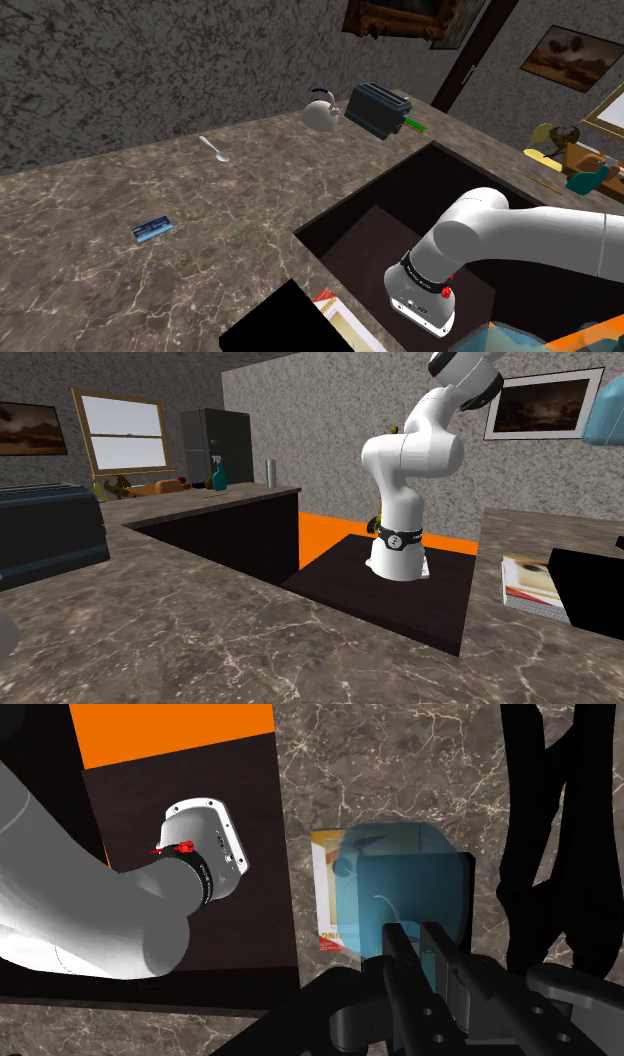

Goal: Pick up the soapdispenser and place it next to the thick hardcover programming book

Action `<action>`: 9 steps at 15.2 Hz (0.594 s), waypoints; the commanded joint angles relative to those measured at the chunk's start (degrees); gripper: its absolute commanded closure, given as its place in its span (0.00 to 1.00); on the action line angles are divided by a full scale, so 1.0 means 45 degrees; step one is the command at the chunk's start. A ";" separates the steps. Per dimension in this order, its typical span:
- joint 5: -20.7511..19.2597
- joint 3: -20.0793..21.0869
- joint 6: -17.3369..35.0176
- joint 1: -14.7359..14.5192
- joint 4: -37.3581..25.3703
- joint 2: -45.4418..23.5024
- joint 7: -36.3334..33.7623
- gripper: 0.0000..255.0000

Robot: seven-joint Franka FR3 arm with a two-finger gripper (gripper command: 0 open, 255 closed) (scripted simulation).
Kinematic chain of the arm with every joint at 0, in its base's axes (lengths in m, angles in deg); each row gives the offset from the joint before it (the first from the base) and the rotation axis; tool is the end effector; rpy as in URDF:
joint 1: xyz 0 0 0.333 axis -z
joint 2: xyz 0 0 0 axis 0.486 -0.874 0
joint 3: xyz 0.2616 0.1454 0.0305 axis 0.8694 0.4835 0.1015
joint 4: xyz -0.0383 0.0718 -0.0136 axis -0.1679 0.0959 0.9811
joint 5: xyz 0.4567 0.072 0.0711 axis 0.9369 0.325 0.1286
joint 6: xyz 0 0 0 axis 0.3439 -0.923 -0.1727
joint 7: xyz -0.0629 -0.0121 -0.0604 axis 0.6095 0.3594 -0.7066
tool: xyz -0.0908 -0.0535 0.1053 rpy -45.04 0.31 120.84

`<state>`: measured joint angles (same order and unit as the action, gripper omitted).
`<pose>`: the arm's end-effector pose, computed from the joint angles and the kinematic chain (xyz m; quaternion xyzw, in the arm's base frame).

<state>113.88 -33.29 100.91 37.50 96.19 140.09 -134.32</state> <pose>-0.0230 0.4593 0.7110 0.9964 -0.0502 0.0145 0.0668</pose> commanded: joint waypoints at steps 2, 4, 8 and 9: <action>0.0975 0.0997 -0.0199 0.0739 -0.1561 -0.0393 -0.1388 1.00; 0.1608 0.1757 -0.0301 0.1362 -0.2730 -0.0692 -0.2355 1.00; 0.1618 0.1587 0.0185 0.0875 -0.1492 -0.0032 -0.1963 1.00; 0.1630 0.1561 0.0301 0.0768 -0.1203 0.0125 -0.1877 1.00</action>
<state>121.11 -25.98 101.80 41.71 89.33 139.82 -143.04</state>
